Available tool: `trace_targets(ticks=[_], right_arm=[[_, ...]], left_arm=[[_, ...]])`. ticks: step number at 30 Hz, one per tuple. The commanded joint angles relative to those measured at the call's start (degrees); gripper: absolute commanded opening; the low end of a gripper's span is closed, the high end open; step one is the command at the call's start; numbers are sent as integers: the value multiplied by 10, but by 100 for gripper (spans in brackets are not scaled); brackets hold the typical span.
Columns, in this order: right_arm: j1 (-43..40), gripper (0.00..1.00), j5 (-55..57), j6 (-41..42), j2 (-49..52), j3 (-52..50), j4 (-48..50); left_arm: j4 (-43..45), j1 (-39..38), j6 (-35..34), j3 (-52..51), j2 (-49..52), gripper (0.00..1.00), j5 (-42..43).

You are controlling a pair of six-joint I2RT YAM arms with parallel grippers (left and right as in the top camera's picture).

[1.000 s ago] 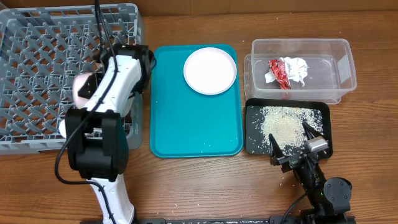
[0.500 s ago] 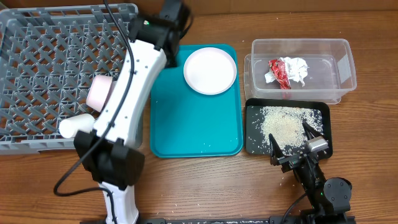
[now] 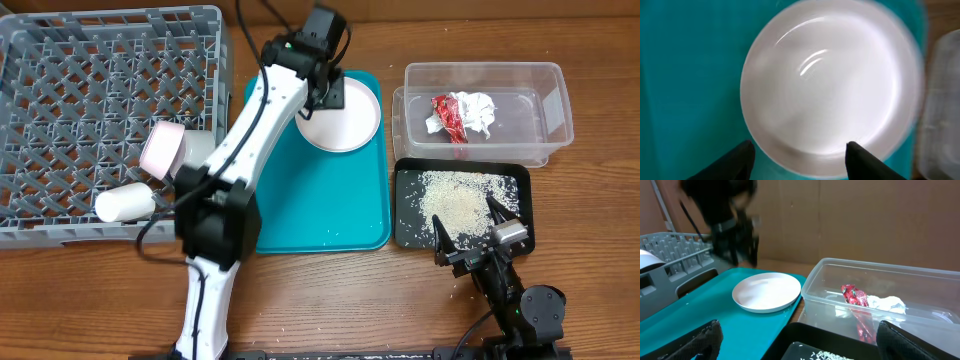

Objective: Sort waste into correct bins and load items into the dishwasher
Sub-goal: 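Reach the left gripper to the white plate and grasp its rim, then lift the white plate and stand it in the dish rack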

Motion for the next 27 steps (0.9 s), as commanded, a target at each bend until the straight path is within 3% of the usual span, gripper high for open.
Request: trace_targets(ticks=[1, 7, 9, 10, 12, 16, 19, 20, 22, 24, 27], right_arm=[[-3, 100, -1, 0, -7, -6, 3], [-3, 100, -1, 0, -7, -6, 3], [-3, 100, -1, 0, -7, -6, 3], [-3, 100, -1, 0, -7, -6, 3], [-3, 100, -1, 0, -7, -6, 3], [-3, 100, -1, 0, -7, -6, 3], [-3, 100, -1, 0, -7, -6, 3], [-3, 100, -1, 0, -7, -6, 3], [-3, 100, -1, 0, -7, -6, 3], [-3, 100, -1, 0, -7, -6, 3], [-3, 100, -1, 0, -7, -6, 3]], left_arm=[[1, 37, -13, -4, 43, 56, 42], [-2, 53, -17, -4, 70, 53, 44], [-2, 52, -13, -4, 75, 36, 47], [-2, 49, -3, -4, 77, 22, 50], [-3, 44, 17, -5, 81, 11, 55], [-18, 37, 55, -5, 87, 14, 52], [-27, 35, 54, -8, 97, 30, 53], [-30, 35, 54, -9, 99, 30, 54], [-31, 35, 54, -15, 103, 23, 59], [-35, 35, 54, -16, 104, 4, 68], [-54, 37, 54, -1, 97, 4, 72]])
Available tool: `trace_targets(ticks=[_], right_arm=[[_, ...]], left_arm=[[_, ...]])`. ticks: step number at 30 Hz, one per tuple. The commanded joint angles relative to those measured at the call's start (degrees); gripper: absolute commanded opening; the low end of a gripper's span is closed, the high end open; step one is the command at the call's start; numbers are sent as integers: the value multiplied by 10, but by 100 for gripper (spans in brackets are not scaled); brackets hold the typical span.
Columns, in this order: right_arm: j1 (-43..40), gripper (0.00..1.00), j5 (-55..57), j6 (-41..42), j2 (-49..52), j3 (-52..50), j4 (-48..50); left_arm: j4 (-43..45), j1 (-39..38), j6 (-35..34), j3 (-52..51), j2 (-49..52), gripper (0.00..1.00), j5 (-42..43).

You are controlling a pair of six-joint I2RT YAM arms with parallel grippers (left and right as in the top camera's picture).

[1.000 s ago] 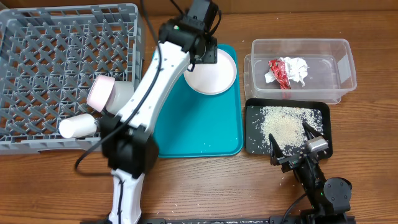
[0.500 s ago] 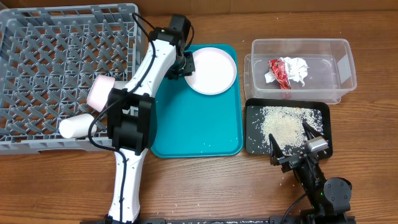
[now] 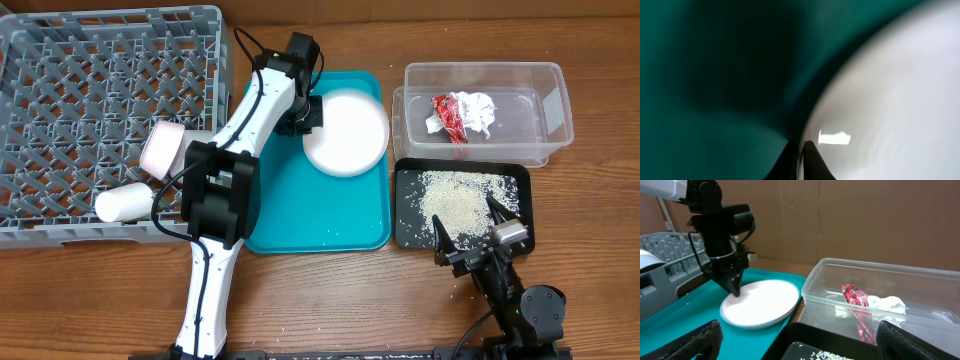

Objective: Sort waste into correct bins and load items into the dishwasher
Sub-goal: 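Lift the white plate and stand it in the dish rack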

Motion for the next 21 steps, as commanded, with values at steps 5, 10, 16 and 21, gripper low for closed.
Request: trace_targets(ticks=[5, 10, 16, 21], right_arm=[[-3, 100, -1, 0, -7, -6, 4], [-3, 100, -1, 0, -7, -6, 4], [-3, 100, -1, 0, -7, -6, 4], [-3, 100, -1, 0, -7, -6, 4]], left_arm=[[-137, 10, 13, 119, -27, 4, -64], [-316, 16, -2, 259, -104, 4, -274], [-316, 0, 46, 253, -209, 4, -399], [-316, -3, 89, 233, -316, 4, -488]])
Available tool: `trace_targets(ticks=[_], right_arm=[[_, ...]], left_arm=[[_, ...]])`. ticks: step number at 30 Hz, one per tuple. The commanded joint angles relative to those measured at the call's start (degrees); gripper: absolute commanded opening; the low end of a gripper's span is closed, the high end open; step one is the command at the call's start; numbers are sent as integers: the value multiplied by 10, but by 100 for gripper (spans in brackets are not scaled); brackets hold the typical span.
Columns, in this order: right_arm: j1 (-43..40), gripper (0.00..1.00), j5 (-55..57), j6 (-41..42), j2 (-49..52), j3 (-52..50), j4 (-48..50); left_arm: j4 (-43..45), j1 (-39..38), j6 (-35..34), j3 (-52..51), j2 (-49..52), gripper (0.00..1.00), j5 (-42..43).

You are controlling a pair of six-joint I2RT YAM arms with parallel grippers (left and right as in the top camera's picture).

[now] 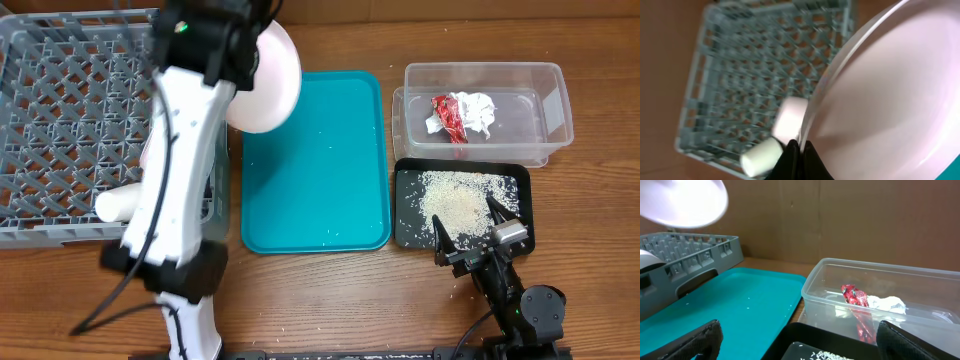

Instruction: Sort waste into correct bins and load items into the dishwasher

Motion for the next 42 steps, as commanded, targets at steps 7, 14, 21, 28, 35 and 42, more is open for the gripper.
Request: trace_targets(ticks=[7, 14, 21, 28, 35, 42], right_arm=[[-3, 100, -1, 0, -7, -6, 4], [-3, 100, -1, 0, -7, -6, 4], [-3, 100, -1, 0, -7, -6, 4], [-3, 100, -1, 0, -7, -6, 4], [-3, 100, -1, 0, -7, -6, 4], [-3, 100, -1, 0, -7, -6, 4]], left_arm=[[-1, 40, 11, -192, -217, 4, -243], [150, 197, -3, -372, -264, 4, -334], [301, 303, 105, -443, -210, 4, -213], [335, 315, 158, -444, -149, 4, -177], [345, 317, 158, -444, -97, 4, -167], [349, 316, 160, -444, -71, 4, -189]])
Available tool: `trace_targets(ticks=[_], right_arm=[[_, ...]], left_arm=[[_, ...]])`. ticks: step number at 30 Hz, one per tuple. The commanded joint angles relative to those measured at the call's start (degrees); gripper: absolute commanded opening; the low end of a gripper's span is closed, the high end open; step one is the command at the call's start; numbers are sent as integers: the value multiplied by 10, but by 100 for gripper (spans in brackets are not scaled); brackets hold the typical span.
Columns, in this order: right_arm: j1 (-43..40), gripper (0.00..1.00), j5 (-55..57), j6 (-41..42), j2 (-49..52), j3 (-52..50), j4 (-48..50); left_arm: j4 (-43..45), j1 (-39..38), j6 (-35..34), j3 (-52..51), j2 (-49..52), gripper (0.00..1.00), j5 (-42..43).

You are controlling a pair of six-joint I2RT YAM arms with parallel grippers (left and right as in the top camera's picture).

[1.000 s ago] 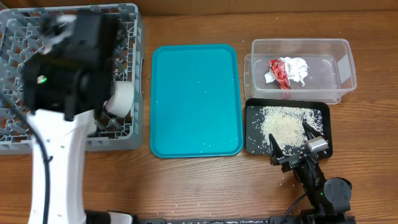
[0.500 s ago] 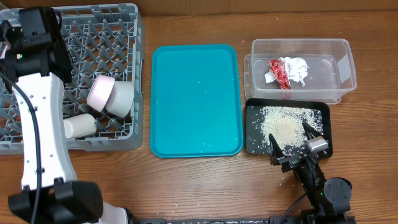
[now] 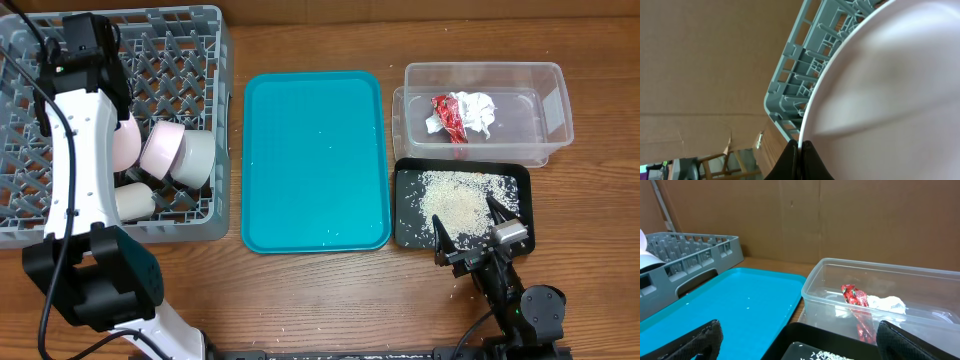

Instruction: Sort waste into correct bins and load items into the dishwasher

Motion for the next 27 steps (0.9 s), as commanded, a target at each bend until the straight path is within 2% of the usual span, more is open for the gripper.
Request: trace_targets(ticks=[1, 4, 13, 14, 15, 17, 21, 24, 27], right_arm=[[-3, 100, -1, 0, -7, -6, 3], [-3, 100, -1, 0, -7, -6, 3], [-3, 100, -1, 0, -7, -6, 3], [-3, 100, -1, 0, -7, -6, 3], [-3, 100, -1, 0, -7, -6, 3], [-3, 100, -1, 0, -7, -6, 3], [-3, 100, -1, 0, -7, -6, 3], [-3, 100, -1, 0, -7, -6, 3], [-3, 100, -1, 0, -7, -6, 3]], left_arm=[[5, 2, 13, -2, 9, 4, -24], [12, 2, 15, -2, 8, 4, -66], [23, 4, 23, -2, 7, 5, -30], [23, 4, 23, -2, 7, 7, -30], [24, 4, 23, -2, 7, 18, -30], [26, 4, 23, -2, 7, 28, -30], [29, 3, 23, -2, 4, 37, -29], [27, -6, 23, -2, -10, 38, -17], [28, -25, 23, -2, -39, 44, 2]])
